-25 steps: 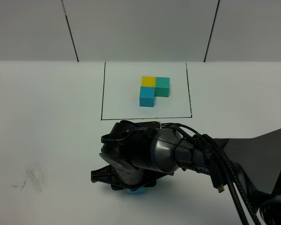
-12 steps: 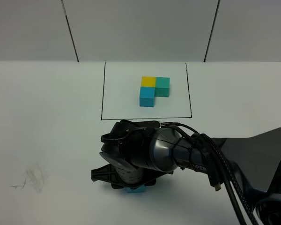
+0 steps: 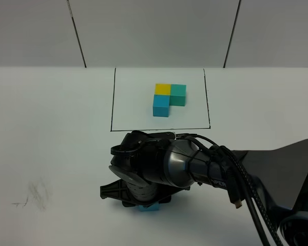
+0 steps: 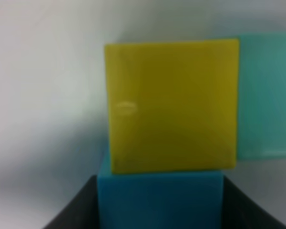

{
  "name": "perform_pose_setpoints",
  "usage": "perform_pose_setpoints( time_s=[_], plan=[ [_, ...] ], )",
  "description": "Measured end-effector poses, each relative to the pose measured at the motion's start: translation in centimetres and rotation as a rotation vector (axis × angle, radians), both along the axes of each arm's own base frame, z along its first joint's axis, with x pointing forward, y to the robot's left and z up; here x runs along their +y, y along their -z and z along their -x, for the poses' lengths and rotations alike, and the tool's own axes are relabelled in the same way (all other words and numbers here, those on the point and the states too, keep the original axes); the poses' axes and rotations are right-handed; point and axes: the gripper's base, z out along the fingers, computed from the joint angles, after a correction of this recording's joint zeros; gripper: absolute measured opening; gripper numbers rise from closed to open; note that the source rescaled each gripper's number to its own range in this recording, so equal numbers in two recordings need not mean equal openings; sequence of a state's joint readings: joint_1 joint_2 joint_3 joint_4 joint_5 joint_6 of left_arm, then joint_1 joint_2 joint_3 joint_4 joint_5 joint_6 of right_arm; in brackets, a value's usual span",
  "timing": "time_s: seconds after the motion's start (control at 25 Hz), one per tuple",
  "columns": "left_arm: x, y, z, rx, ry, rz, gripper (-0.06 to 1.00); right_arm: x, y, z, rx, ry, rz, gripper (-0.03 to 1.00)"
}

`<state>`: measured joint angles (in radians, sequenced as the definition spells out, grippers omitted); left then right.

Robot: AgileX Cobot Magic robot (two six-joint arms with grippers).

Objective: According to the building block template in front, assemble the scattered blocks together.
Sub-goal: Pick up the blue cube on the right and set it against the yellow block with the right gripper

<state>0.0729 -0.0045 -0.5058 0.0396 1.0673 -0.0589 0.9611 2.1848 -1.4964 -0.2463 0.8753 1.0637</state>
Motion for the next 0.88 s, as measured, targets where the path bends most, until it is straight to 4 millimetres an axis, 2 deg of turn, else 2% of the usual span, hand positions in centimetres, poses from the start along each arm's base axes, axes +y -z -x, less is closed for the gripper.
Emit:
perform_pose_setpoints(
  time_s=[0.24,0.28,0.36,0.48,0.56,0.68,0.76,0.88],
  plan=[
    [0.0,0.0,0.0,0.0,0.0,0.0,0.37,-0.1,0.0,0.2,0.028,-0.041,0.022,0.02],
    [0.0,0.0,0.0,0.0,0.0,0.0,0.37,-0.1,0.0,0.3,0.031,-0.053,0.026,0.05],
    [0.0,0.0,0.0,0.0,0.0,0.0,0.37,-0.3,0.5,0.5,0.061,-0.066,0.049,0.25],
    [0.0,0.0,0.0,0.0,0.0,0.0,0.37,-0.3,0.6,0.5,0.067,-0.102,0.061,0.73],
    [0.0,0.0,0.0,0.0,0.0,0.0,0.37,-0.4,0.3,0.6,0.068,-0.116,0.065,0.9],
    [0.0,0.0,0.0,0.0,0.0,0.0,0.37,-0.7,-1.3,0.7,0.062,-0.12,0.066,0.98],
    [0.0,0.0,0.0,0.0,0.0,0.0,0.37,-1.2,-3.3,0.9,0.046,-0.12,0.071,0.99],
    [0.0,0.0,0.0,0.0,0.0,0.0,0.37,-2.5,-7.6,1.4,0.015,-0.135,0.092,1.0]
  ],
)
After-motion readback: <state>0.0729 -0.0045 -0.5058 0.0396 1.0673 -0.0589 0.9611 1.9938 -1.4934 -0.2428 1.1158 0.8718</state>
